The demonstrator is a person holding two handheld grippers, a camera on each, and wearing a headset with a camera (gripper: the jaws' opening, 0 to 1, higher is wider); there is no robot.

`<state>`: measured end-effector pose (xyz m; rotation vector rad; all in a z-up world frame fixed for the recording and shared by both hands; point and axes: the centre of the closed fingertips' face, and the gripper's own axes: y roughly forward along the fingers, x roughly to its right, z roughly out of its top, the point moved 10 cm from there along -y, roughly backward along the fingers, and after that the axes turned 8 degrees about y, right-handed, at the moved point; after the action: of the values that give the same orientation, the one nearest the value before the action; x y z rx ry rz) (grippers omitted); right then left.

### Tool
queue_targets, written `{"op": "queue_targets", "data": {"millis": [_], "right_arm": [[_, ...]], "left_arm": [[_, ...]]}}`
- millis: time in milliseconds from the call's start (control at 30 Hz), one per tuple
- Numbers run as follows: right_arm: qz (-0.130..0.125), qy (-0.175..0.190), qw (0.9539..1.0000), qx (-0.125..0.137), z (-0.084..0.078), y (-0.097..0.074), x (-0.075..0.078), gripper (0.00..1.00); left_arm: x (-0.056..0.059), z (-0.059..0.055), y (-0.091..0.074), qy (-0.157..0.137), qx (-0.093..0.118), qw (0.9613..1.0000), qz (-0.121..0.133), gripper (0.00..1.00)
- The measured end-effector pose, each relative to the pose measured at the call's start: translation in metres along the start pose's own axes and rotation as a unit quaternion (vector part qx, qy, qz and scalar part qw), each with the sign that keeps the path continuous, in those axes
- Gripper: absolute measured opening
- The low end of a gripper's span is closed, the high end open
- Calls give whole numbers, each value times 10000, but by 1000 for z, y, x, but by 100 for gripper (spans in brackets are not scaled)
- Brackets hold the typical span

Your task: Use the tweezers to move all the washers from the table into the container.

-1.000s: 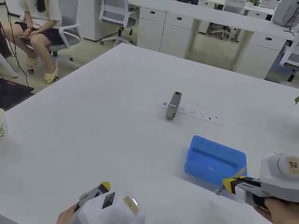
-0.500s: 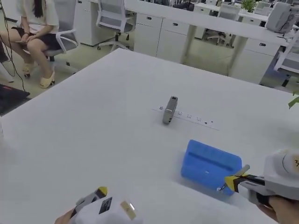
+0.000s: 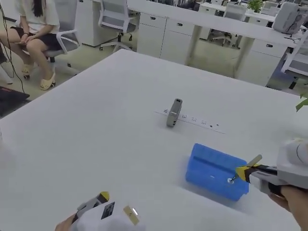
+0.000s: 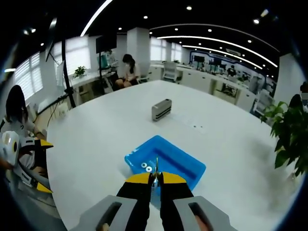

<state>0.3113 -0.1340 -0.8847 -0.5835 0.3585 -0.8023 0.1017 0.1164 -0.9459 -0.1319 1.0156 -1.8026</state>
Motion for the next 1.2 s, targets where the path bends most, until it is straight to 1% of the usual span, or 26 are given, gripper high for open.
{"op": "queue_targets", "data": {"millis": [233, 433, 600, 700, 967, 1067, 1200], "right_arm": [[-103, -45, 9999, 65, 11, 10, 11, 2], [-249, -62, 9997, 62, 14, 20, 18, 2], [-328, -38, 9994, -37, 11, 27, 21, 2], [-374, -11, 9992, -103, 8, 32, 26, 2], [-548, 68, 9981, -276, -2, 44, 37, 2], [-612, 145, 9976, -301, -5, 47, 40, 2], [-603, 297, 9973, -310, -8, 50, 42, 2]], "left_arm": [[-1, -1, 0, -23, -25, 10000, 31, 87], [-1, -2, 1, -22, -73, 10000, 20, 86], [0, -2, 1, -1, -127, 9999, 9, 86], [-1, -2, 2, -22, -127, 9999, 8, 86], [0, -3, 4, 0, -210, 9998, -26, 86], [1, -3, 4, 2, -212, 9998, -30, 86], [1, -3, 5, 15, -220, 9998, -33, 86]]}}
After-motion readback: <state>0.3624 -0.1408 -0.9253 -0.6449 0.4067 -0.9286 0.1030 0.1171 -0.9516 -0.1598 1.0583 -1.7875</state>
